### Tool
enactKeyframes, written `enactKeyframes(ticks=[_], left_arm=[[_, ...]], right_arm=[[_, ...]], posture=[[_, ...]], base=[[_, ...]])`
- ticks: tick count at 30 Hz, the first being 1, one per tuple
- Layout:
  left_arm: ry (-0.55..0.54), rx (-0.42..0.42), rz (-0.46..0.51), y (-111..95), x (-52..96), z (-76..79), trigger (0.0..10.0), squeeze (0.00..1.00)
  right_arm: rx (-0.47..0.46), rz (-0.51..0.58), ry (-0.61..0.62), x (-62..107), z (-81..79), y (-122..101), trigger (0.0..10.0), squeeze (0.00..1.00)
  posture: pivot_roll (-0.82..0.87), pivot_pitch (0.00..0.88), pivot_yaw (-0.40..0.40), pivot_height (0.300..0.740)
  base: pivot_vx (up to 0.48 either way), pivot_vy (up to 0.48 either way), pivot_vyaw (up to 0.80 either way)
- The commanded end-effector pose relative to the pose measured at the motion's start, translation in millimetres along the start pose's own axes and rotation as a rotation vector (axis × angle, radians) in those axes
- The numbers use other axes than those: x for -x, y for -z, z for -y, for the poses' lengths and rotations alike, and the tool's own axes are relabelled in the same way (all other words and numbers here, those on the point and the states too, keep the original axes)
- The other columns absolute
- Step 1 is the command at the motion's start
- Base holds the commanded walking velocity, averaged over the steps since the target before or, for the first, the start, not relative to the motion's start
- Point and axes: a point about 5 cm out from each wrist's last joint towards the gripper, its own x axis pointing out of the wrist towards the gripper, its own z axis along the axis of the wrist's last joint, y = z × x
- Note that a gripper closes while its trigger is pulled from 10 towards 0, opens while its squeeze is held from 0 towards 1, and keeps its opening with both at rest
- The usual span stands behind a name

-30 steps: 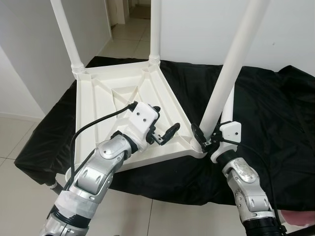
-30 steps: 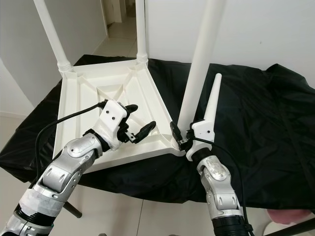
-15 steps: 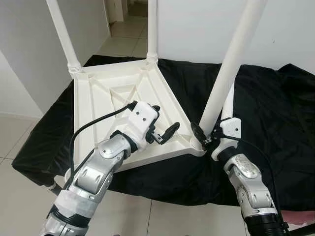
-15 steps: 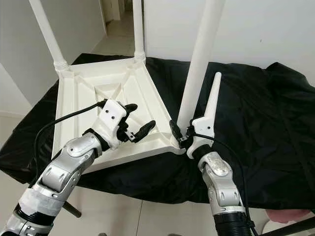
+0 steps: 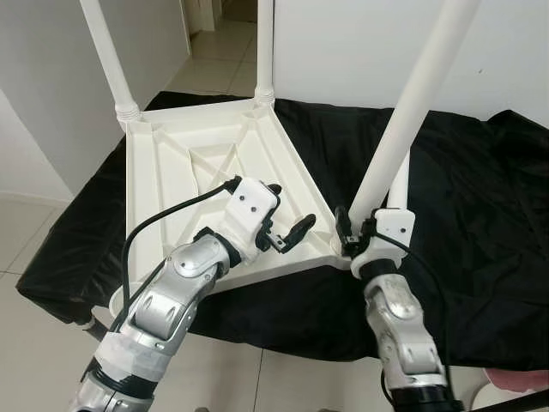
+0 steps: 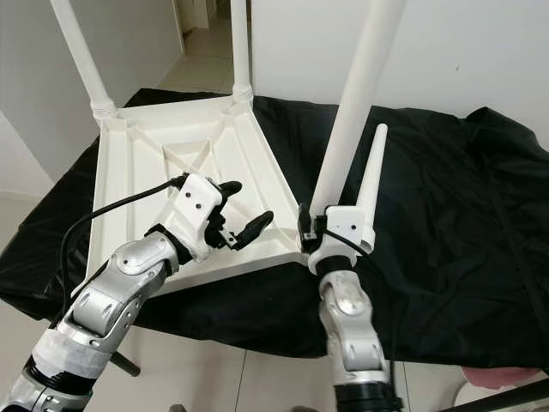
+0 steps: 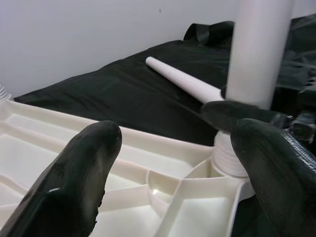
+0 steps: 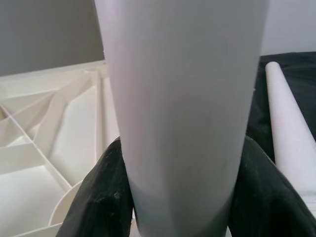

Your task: Building children table

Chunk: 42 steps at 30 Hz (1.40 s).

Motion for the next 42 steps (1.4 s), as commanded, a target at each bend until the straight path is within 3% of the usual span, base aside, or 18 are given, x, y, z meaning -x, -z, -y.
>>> enactKeyframes(ticks=[1, 6, 14, 16, 17, 19, 20, 21, 28, 32, 33, 34, 40, 41, 42], left_arm=[[0.080, 0.000, -0.016, 2.5, 1.4, 5.6, 10.0, 0.00], [0.098, 0.005, -0.025, 5.2, 2.7, 9.1, 10.0, 0.00], [0.173, 0.038, -0.061, 13.1, 5.7, 19.6, 10.0, 0.00], [0.180, 0.040, -0.102, 23.5, 7.1, 21.0, 10.0, 0.00], [0.193, 0.039, -0.117, 27.6, 8.0, 22.5, 10.0, 0.00], [0.206, 0.040, -0.125, 30.7, 9.0, 24.7, 10.0, 0.00], [0.205, 0.030, -0.123, 30.8, 9.1, 25.2, 10.0, 0.00], [0.203, 0.023, -0.121, 30.6, 8.7, 25.3, 10.0, 0.00], [0.196, 0.022, -0.123, 30.1, 7.6, 25.0, 10.0, 0.00], [0.199, 0.022, -0.123, 29.7, 7.8, 25.8, 10.0, 0.00], [0.199, 0.021, -0.125, 29.8, 7.7, 25.9, 10.0, 0.00], [0.199, 0.019, -0.126, 30.1, 7.4, 26.0, 10.0, 0.00], [0.202, 0.016, -0.126, 29.8, 6.1, 26.3, 10.0, 0.00], [0.207, 0.014, -0.126, 29.2, 4.7, 26.3, 10.0, 0.00], [0.207, 0.014, -0.126, 29.2, 4.7, 26.3, 10.0, 0.00]], right_arm=[[-0.063, -0.081, 0.028, 0.8, -6.2, 14.0, 10.0, 0.00], [-0.038, -0.036, -0.002, 0.1, -14.4, 7.9, 10.0, 0.00], [-0.031, -0.026, 0.015, 0.8, -13.1, 4.6, 10.0, 0.00], [-0.025, -0.017, -0.003, -0.9, -14.5, 3.0, 10.0, 0.00], [-0.020, -0.009, -0.010, -1.8, -14.8, 1.6, 10.0, 0.11], [-0.014, 0.001, -0.021, -3.2, -15.2, -0.2, 10.0, 0.11], [-0.008, 0.005, -0.027, -3.6, -15.3, -0.7, 10.0, 0.17], [-0.016, 0.013, -0.042, -4.0, -15.2, -2.1, 10.0, 1.00], [-0.004, 0.039, -0.064, -4.8, -12.9, -6.3, 10.0, 1.00], [0.029, 0.050, -0.082, -5.7, -0.7, -7.4, 10.0, 1.00], [0.054, 0.053, -0.105, -6.5, 7.1, -7.6, 10.0, 0.15], [0.062, 0.055, -0.130, -7.1, 12.9, -7.8, 10.0, 0.00], [0.060, 0.054, -0.250, -9.0, 24.8, -7.7, 10.0, 0.00], [0.079, 0.049, -0.345, -11.9, 31.3, -6.7, 10.0, 0.00], [0.079, 0.049, -0.345, -11.9, 31.3, -6.7, 10.0, 0.00]], posture=[[-0.06, 0.011, 0.017, 0.740], [-0.06, 0.006, 0.013, 0.740], [-0.06, 0.000, 0.008, 0.740], [-0.07, 0.000, 0.006, 0.740], [-0.07, 0.000, 0.003, 0.740], [-0.07, 0.000, 0.002, 0.740], [-0.07, 0.000, 0.002, 0.740], [-0.07, 0.000, -0.001, 0.740], [-0.07, 0.000, -0.002, 0.740], [-0.07, 0.000, -0.002, 0.740], [-0.07, 0.000, 0.000, 0.740], [-0.07, 0.000, 0.001, 0.740], [-0.08, 0.000, 0.008, 0.740], [-0.08, 0.000, 0.011, 0.740], [-0.08, 0.000, 0.011, 0.740]], base=[[0.000, 0.000, 0.00], [0.000, 0.000, 0.00], [0.000, 0.000, 0.00], [0.000, 0.000, 0.00], [0.000, 0.000, 0.00], [0.000, 0.000, 0.00], [0.000, 0.000, 0.00], [0.000, 0.000, 0.00], [0.000, 0.000, 0.00], [0.000, 0.000, 0.00], [0.000, 0.000, 0.00], [0.000, 0.000, 0.00], [0.000, 0.000, 0.00], [0.000, 0.000, 0.00], [0.000, 0.000, 0.00]])
